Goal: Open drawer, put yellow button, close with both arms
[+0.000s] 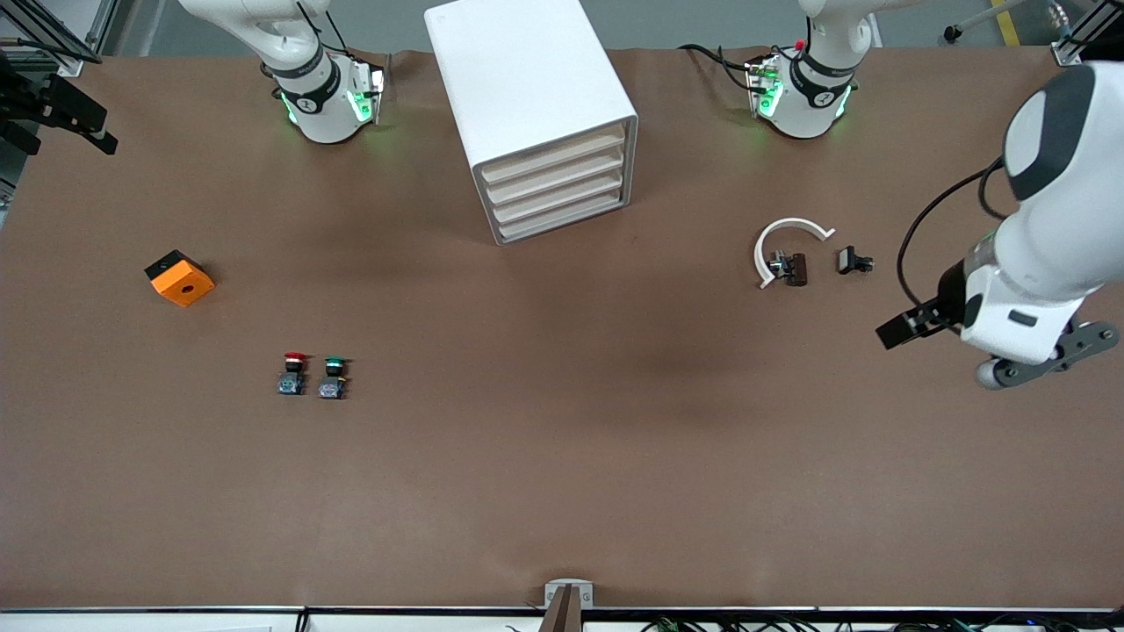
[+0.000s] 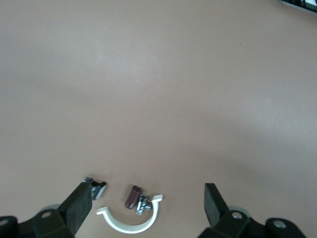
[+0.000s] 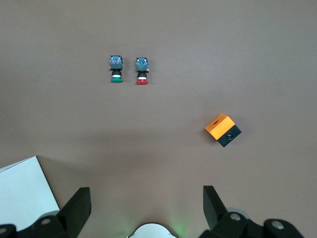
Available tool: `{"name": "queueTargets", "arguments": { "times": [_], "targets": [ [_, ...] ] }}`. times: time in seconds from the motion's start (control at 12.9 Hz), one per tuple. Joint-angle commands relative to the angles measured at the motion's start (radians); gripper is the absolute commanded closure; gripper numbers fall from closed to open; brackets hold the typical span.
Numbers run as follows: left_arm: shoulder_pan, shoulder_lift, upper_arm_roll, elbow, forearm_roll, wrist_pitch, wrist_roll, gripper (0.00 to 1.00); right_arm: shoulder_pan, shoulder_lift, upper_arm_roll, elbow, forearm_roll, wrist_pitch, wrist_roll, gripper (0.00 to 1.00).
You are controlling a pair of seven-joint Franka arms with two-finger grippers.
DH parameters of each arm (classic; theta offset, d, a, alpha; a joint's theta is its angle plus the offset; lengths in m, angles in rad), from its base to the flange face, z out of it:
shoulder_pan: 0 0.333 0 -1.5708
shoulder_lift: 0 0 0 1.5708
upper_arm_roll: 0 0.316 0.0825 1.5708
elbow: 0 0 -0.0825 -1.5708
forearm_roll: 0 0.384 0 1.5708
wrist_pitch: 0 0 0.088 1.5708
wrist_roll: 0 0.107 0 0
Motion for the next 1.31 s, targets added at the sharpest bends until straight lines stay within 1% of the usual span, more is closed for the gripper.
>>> {"name": "queueTargets", "arguments": {
  "times": [0.0, 0.23, 0.39, 0.46, 0.54, 0.62, 0.7, 0.85, 1.0, 1.24],
  "targets": [
    [0.085, -0.073, -0.020, -0.012, -0.006, -0.068, 0.111, 0.00, -0.012, 0.019, 0.007, 0.034, 0.002, -0.020, 0.015, 0.00],
    [0.113, -0.123, -0.017, -0.015, -0.033, -0.104, 0.211, 0.00, -0.007, 0.023, 0.008, 0.033, 0.002, -0.020, 0.004, 0.00],
    [0.133, -0.162, -0.003, -0.027, -0.106, -0.127, 0.272, 0.00, -0.006, 0.028, 0.010, 0.034, 0.000, -0.017, 0.004, 0.00],
    [0.104, -0.208, 0.050, -0.071, -0.124, -0.122, 0.302, 0.00, -0.007, 0.028, 0.010, 0.036, 0.000, -0.017, 0.004, 0.00],
    [0.034, -0.254, 0.116, -0.128, -0.142, -0.116, 0.305, 0.00, -0.007, 0.030, 0.010, 0.040, 0.000, -0.017, 0.004, 0.00],
    [-0.031, -0.309, 0.206, -0.189, -0.174, -0.108, 0.306, 0.00, -0.007, 0.030, 0.010, 0.042, 0.000, -0.014, 0.004, 0.00],
    [-0.068, -0.353, 0.262, -0.240, -0.208, -0.095, 0.331, 0.00, -0.007, 0.034, 0.010, 0.042, 0.000, -0.012, 0.004, 0.00],
    [-0.103, -0.442, 0.286, -0.335, -0.216, -0.056, 0.383, 0.00, -0.007, 0.049, 0.010, 0.048, 0.000, -0.014, 0.002, 0.00],
    [-0.155, -0.489, 0.305, -0.388, -0.216, -0.052, 0.380, 0.00, -0.006, 0.062, 0.010, 0.048, -0.001, -0.012, 0.002, 0.00],
    [-0.168, -0.495, 0.307, -0.385, -0.210, -0.050, 0.362, 0.00, -0.001, 0.065, 0.011, 0.053, -0.001, -0.012, 0.002, 0.00]
  ]
}}
